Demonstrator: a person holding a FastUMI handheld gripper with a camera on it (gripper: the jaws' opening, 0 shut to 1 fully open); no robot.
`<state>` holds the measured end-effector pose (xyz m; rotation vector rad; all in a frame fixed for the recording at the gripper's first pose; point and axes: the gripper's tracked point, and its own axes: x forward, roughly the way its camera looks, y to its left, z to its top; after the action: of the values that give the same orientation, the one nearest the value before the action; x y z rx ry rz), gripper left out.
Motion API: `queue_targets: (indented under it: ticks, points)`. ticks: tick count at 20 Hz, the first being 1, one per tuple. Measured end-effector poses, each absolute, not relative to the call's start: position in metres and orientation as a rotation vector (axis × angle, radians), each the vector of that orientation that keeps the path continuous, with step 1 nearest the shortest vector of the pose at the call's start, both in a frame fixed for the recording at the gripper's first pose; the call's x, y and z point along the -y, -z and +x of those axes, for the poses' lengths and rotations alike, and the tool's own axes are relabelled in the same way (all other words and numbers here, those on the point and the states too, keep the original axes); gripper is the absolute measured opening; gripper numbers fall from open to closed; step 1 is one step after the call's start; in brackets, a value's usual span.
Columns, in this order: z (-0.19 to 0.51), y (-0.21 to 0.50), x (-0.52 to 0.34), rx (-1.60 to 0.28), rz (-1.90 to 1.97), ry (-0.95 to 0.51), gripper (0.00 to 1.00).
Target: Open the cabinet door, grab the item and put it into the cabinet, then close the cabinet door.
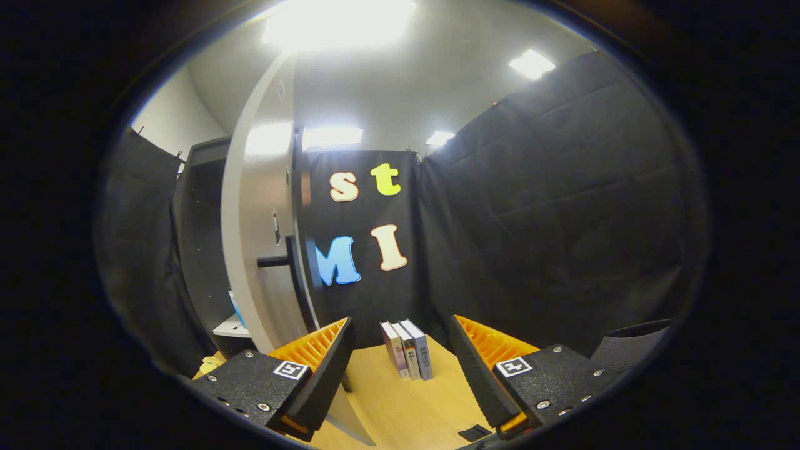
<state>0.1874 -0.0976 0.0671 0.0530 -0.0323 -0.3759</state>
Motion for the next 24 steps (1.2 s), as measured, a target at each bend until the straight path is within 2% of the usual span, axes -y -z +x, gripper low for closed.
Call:
queue_targets:
  ticks: [5,8,15,24]
  points:
    - [0.218,-0.046,0.094,-0.068,0.097,0.361,0.95]
    - [0.219,-0.051,0.093,-0.046,0.112,0.356,0.92]
    - [0.215,-0.051,0.059,-0.048,0.072,0.327,0.92]
    - [0.223,-0.044,-0.015,-0.079,0.099,0.194,0.93]
